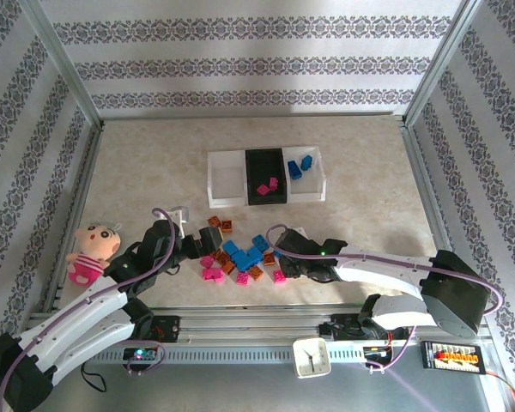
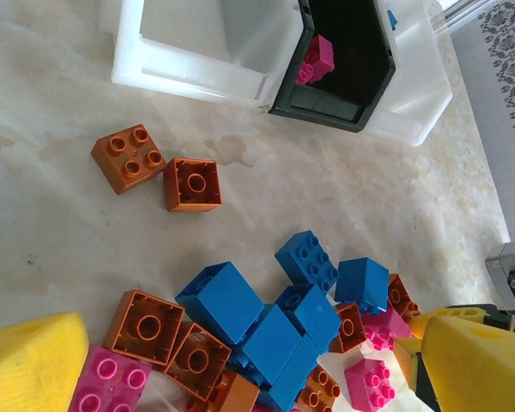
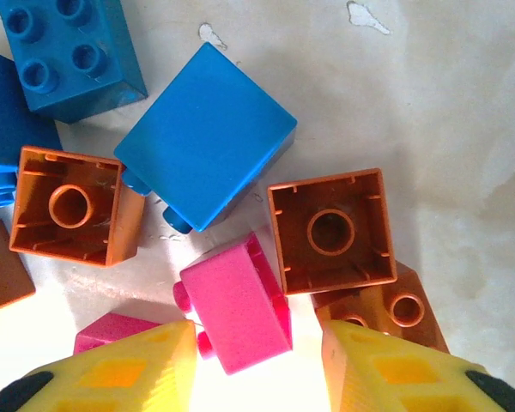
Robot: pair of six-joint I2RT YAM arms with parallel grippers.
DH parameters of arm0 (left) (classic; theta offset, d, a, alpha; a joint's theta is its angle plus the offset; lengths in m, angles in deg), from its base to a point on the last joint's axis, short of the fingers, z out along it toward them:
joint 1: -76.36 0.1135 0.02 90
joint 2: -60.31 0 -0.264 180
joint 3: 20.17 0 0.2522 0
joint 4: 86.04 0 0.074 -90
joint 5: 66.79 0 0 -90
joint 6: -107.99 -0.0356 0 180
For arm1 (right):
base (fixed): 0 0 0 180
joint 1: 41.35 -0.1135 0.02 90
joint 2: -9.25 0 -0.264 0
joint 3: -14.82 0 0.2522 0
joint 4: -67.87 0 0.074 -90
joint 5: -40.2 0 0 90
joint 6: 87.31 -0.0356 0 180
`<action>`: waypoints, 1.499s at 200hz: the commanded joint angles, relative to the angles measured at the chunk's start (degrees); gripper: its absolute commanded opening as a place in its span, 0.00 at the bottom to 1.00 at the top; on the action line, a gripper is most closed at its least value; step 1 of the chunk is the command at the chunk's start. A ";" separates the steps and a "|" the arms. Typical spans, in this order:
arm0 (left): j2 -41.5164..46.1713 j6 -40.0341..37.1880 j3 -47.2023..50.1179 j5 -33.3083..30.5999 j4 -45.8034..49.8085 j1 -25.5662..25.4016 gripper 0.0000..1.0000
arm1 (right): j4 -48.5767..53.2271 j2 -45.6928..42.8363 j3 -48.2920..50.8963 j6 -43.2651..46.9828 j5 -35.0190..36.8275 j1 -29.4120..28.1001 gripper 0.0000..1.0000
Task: Sort the legos into containers by color
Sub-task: Pick up the lego from the bottom-center of the table, then place the lego in the container.
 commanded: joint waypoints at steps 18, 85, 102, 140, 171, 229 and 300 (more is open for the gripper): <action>0.70 1.09 1.06 -0.68 0.85 -0.68 1.00 | 1.02 3.58 -3.33 2.67 0.65 -0.21 0.42; 0.77 0.96 1.20 -0.81 1.02 -0.66 1.00 | 1.41 9.26 -5.20 3.07 1.25 -0.91 0.35; 0.78 0.78 0.98 -0.95 1.56 -0.67 1.00 | 1.39 7.56 -5.05 2.96 0.97 -0.92 0.29; 1.84 0.11 0.44 -1.56 2.87 -0.66 1.00 | 5.53 -2.47 -6.55 4.34 -0.41 -0.87 0.19; 2.97 -0.12 0.58 -2.34 3.57 -0.72 1.00 | 6.73 -7.92 -11.71 6.42 -3.14 0.76 0.18; 3.81 0.30 1.46 -2.67 4.56 -0.64 1.00 | -3.57 10.02 -28.70 12.40 -5.54 13.98 0.18; 6.05 2.00 3.46 -4.12 7.71 -0.58 1.00 | -1.59 38.17 -51.06 13.27 -2.61 20.39 0.18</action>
